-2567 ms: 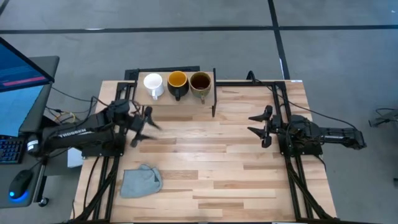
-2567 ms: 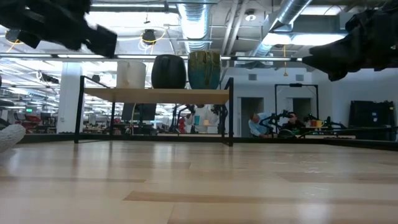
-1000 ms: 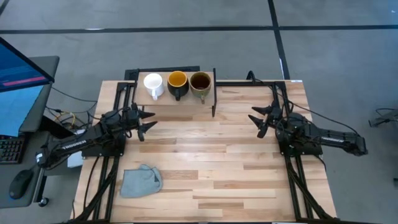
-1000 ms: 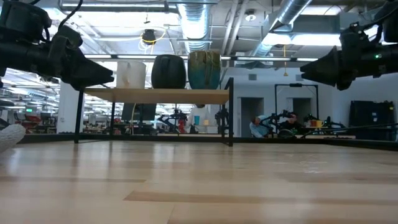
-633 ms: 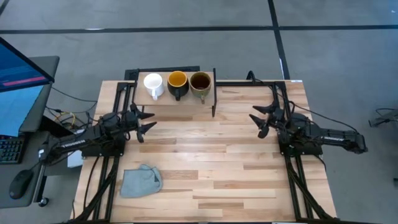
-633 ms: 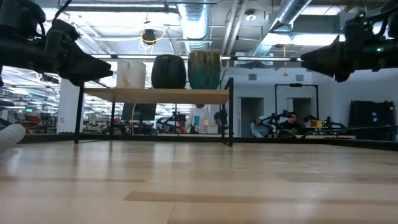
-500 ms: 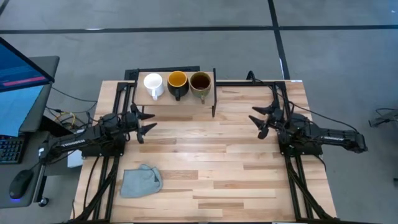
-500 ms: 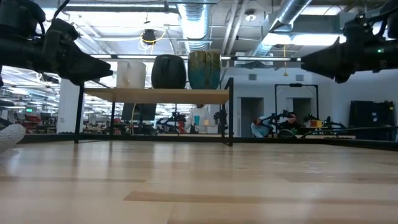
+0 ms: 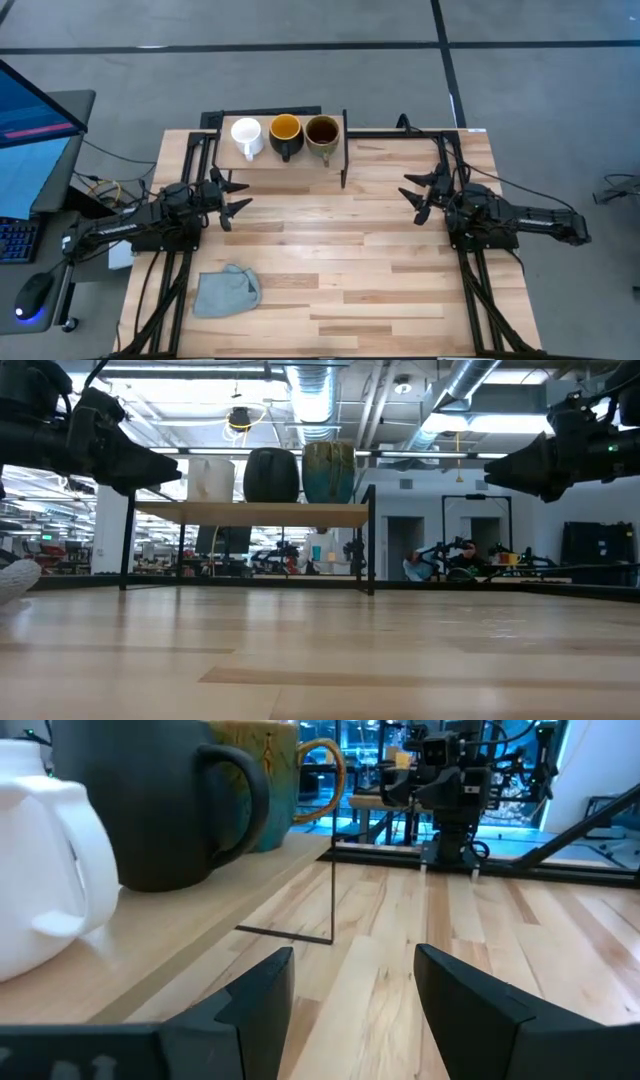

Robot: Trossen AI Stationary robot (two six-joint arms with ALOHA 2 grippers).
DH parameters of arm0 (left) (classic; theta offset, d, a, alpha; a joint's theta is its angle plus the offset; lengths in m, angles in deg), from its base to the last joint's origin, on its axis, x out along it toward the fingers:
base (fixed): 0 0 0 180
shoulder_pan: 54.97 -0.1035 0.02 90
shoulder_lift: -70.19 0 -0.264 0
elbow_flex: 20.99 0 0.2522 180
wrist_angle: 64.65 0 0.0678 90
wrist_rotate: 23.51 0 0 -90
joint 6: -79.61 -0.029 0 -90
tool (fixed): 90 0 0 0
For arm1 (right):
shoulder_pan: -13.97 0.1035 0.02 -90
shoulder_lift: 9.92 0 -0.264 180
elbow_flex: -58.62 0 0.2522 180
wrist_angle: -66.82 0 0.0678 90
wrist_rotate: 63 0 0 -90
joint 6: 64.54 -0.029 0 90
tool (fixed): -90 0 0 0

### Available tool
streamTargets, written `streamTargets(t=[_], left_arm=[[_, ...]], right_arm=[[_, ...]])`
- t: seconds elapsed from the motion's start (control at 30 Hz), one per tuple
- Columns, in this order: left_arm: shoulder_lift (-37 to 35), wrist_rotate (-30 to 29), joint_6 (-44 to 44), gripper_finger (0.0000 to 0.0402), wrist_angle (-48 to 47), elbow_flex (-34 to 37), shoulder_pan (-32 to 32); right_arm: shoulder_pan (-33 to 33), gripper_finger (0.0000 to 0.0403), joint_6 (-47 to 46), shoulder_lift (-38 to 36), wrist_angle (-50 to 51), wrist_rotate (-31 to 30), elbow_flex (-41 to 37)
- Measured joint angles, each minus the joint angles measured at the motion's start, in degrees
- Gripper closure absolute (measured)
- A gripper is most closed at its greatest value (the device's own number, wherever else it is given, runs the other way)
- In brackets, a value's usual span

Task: Stack small to large cups/mugs on shelf
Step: Return to Home Position

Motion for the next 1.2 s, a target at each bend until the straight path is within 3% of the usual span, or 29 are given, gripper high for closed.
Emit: streamTargets(t=[0.33,1.2], left_arm=[[-4.73,0.79,-1.55,0.0202,-0.64,-0.13,0.0],[-4.22,0.78,0.11,0.0202,-4.92,-1.53,-0.02]], right_arm=[[0.0,0.0158,1.03,0.02,0.0,-0.13,0.01],[2.87,0.0158,1.52,0.04,-0.04,-0.85,0.01]])
